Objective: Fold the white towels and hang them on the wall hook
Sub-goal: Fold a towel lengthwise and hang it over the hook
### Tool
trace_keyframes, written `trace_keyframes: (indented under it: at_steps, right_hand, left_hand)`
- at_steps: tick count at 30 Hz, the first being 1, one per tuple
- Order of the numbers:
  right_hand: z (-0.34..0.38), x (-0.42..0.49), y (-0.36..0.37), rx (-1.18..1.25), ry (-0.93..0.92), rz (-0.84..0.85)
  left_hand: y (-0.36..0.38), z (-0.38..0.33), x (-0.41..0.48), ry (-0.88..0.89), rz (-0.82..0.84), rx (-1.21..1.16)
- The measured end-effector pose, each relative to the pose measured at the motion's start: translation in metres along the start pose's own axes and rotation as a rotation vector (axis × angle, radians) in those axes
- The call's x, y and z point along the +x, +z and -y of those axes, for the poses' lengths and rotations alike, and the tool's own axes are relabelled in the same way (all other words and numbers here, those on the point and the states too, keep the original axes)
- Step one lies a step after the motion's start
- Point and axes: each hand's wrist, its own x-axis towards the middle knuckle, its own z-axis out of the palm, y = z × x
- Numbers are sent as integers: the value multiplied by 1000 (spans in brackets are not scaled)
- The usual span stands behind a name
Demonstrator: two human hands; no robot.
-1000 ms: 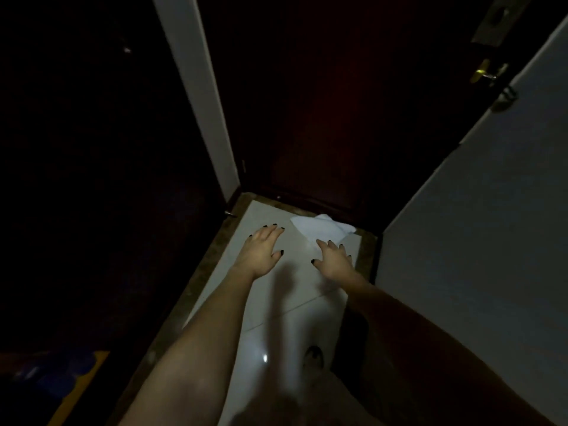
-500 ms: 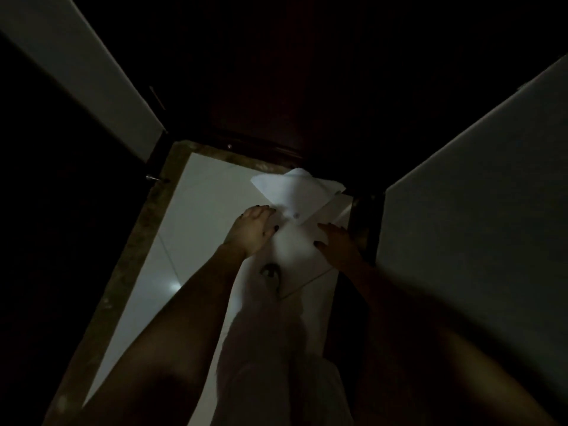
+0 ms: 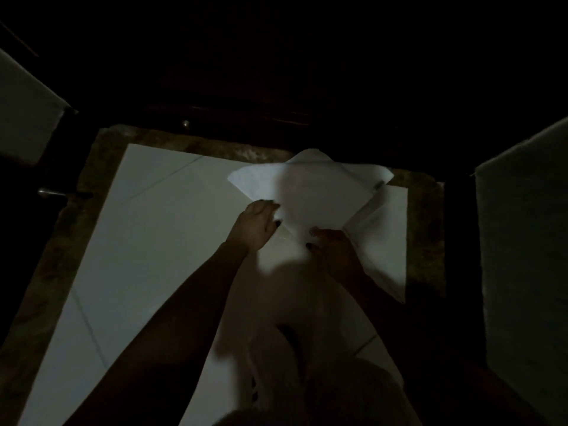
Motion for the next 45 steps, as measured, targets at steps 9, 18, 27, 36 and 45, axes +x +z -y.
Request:
trace_keyframes:
  at_steps: [9,18,27,36,45]
  right_hand:
    - [-37,37,48,-215,-130,-196]
    - [24,-18,-54,330,65,-271]
    - [209,-157,-262,309,29,-232]
    - [401,-302,-443,201,-174,-321]
    - [545,-415,-509,371,-314,-280]
  left_hand:
    - [38,50,55,103,-150,59]
    - [-56,2,-23,112,-52,-37]
    - [-304,-121,-175,-89,-9,-43]
    - [-528,-223,-377,-406,-205,-114]
    - [-650,-264,-565,-610,-669,-101]
